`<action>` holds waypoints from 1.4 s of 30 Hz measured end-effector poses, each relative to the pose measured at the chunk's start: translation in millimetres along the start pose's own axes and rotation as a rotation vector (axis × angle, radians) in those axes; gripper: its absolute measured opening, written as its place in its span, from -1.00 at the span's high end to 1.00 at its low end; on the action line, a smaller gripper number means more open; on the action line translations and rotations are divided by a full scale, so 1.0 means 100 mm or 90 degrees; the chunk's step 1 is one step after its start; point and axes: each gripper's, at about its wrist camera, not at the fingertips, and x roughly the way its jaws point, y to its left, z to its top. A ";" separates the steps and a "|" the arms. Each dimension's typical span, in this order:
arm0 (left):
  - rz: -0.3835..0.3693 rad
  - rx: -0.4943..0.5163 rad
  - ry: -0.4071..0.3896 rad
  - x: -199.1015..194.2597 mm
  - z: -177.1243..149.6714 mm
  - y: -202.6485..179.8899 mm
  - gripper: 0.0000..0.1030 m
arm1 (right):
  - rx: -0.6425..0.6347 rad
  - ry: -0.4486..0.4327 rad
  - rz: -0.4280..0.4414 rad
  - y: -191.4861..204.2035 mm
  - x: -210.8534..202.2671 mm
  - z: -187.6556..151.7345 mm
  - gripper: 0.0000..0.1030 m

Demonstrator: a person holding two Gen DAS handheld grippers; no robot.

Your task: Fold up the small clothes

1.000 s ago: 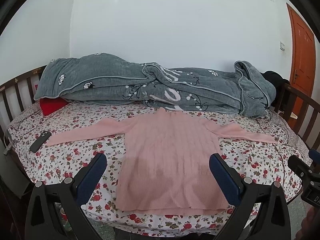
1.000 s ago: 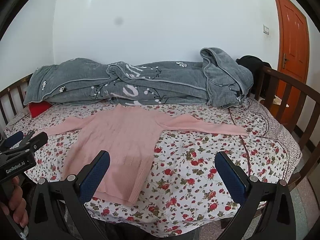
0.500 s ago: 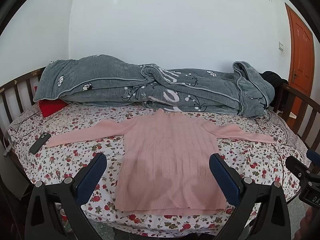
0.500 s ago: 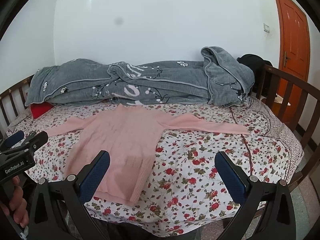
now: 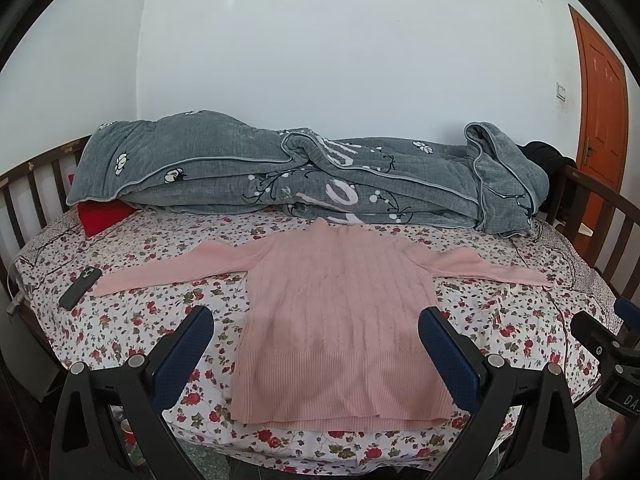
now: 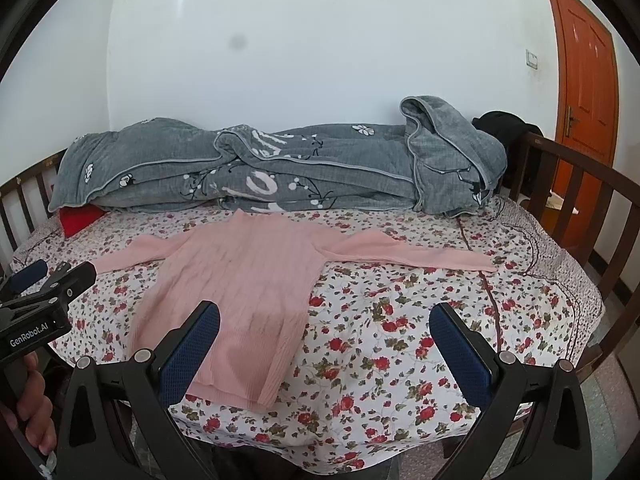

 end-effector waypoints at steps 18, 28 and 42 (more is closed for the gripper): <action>0.000 0.001 -0.001 0.00 -0.02 0.00 -1.00 | -0.006 0.002 0.008 0.06 0.01 -0.02 -0.99; -0.001 0.002 -0.002 -0.01 0.00 -0.01 -1.00 | 0.000 0.001 0.011 0.06 0.00 -0.02 -0.99; 0.006 0.001 0.021 0.41 0.00 0.08 -1.00 | 0.013 0.010 0.001 0.02 0.25 -0.03 -0.99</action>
